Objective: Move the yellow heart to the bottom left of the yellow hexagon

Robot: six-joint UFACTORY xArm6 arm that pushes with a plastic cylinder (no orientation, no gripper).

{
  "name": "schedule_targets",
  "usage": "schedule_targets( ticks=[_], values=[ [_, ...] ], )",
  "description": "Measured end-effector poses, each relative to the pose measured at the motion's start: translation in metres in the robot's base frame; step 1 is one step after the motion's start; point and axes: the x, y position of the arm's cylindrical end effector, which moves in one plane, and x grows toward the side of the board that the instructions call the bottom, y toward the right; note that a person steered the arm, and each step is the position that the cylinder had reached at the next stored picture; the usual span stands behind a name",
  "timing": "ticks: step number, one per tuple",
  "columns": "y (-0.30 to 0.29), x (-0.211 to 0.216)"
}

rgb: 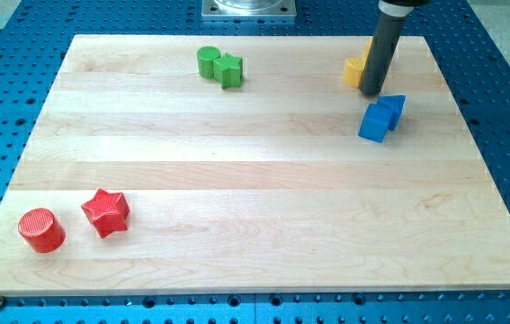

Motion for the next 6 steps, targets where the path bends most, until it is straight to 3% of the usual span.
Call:
schedule_targets(
  ticks=[2,4,5,6],
  values=[
    [-0.017,0.026],
    [-0.018,-0.008],
    [-0.018,-0.005],
    [-0.067,0.016]
  ],
)
